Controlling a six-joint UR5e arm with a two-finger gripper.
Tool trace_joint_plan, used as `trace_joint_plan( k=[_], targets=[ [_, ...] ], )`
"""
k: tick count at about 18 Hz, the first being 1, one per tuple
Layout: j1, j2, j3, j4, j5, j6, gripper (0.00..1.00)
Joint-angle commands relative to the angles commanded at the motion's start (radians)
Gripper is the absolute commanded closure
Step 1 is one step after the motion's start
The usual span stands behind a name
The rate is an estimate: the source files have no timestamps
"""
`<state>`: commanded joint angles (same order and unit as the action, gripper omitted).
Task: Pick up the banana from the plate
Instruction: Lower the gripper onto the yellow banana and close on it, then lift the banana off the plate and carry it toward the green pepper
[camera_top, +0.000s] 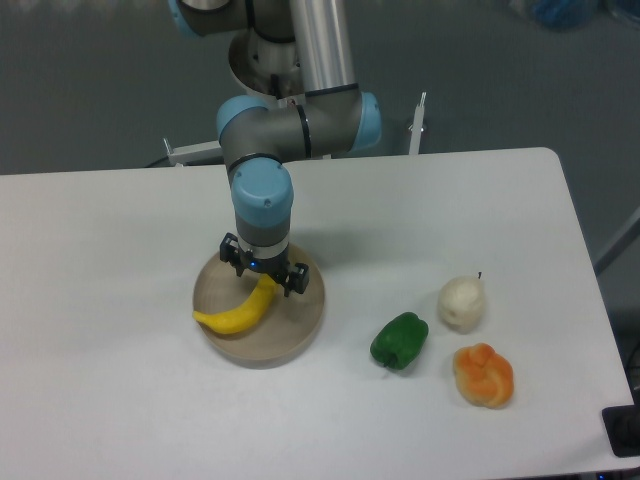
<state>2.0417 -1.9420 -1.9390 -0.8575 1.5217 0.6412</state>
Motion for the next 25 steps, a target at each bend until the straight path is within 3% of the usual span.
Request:
trace_joint_plan(
  k=[3, 5, 15, 21, 25],
  targets=[
    [-0.002, -0.002, -0.002, 0.000, 0.000, 0.002, 0.51],
    [-0.002, -0.002, -0.005, 0.000, 0.000, 0.003, 0.64],
    [0.006, 0.015, 0.008, -0.005, -0.008, 0.011, 0.70],
    [0.064, 0.074, 0.112, -0.025, 0.000, 0.020, 0.70],
    [0.153, 0.078, 0.187, -0.026, 0.000, 0.138, 0.70]
  ],
)
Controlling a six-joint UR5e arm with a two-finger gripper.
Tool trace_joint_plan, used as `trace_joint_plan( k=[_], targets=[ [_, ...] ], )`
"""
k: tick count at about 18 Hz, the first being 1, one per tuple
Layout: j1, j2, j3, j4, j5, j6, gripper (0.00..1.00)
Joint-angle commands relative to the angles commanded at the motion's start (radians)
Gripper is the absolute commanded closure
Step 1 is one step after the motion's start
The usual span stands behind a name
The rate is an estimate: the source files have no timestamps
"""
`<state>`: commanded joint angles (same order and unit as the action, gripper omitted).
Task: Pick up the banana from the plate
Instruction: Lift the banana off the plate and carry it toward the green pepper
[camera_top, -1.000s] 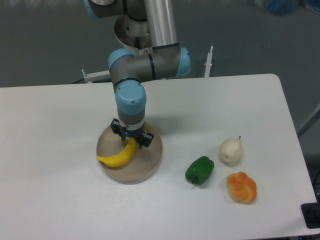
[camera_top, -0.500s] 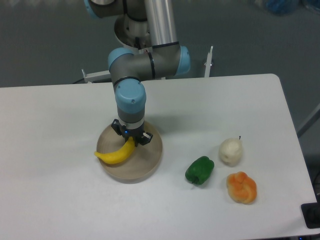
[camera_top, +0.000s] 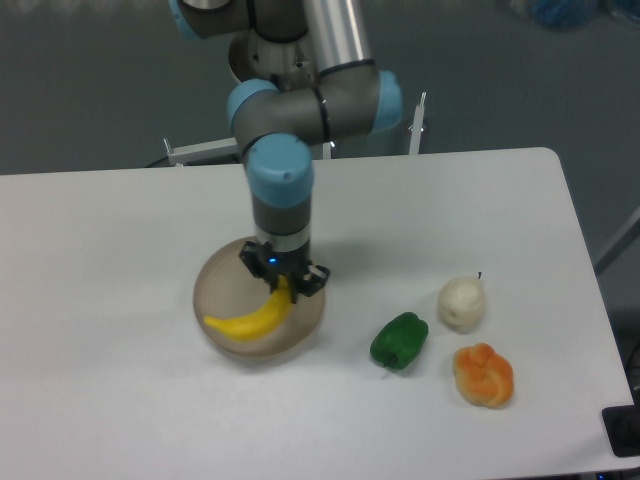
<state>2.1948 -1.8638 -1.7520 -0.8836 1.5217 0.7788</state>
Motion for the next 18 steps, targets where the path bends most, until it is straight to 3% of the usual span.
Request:
trace_joint_plan(
  k=[4, 11, 18],
  targets=[
    [0.092, 0.002, 0.100, -0.038, 0.002, 0.144, 0.70],
    [0.178, -0.070, 0.288, -0.190, 0.005, 0.316, 0.70],
    [0.178, -0.152, 0.399, -0.192, 0.095, 0.327, 0.70]
  ],
)
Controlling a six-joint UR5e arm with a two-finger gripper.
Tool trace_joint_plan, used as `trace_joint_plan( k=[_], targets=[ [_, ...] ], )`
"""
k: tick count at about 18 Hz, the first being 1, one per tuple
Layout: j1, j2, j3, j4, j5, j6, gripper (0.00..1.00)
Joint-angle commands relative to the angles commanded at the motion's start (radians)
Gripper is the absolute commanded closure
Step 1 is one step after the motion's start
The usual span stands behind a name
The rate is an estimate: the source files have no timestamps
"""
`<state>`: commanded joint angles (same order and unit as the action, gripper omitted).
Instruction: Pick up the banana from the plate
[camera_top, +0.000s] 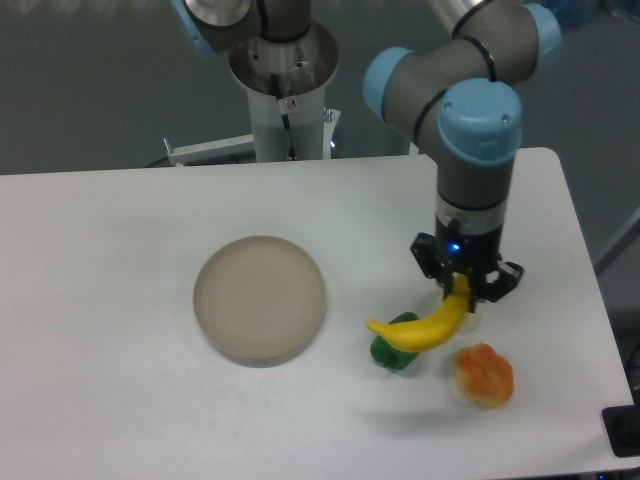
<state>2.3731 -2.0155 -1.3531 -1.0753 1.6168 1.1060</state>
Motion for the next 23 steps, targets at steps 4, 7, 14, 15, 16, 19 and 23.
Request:
trace_joint_plan(
  k=[4, 7, 14, 15, 16, 19, 23],
  targets=[
    [0.000, -0.041, 0.044, 0.005, 0.003, 0.005, 0.70],
    [0.000, -0.068, 0.084, 0.003, 0.002, 0.003, 0.70],
    [-0.008, -0.078, 0.094, 0.006, 0.003, 0.003, 0.70],
    [-0.008, -0.074, 0.089, 0.006, 0.003, 0.003, 0.70],
    [-0.008, -0.069, 0.086, 0.006, 0.003, 0.003, 0.70],
    [-0.009, -0.069, 0.077, 0.009, 0.005, 0.003, 0.70],
    [-0.009, -0.066, 0.068, 0.011, 0.005, 0.003, 0.70]
  ],
)
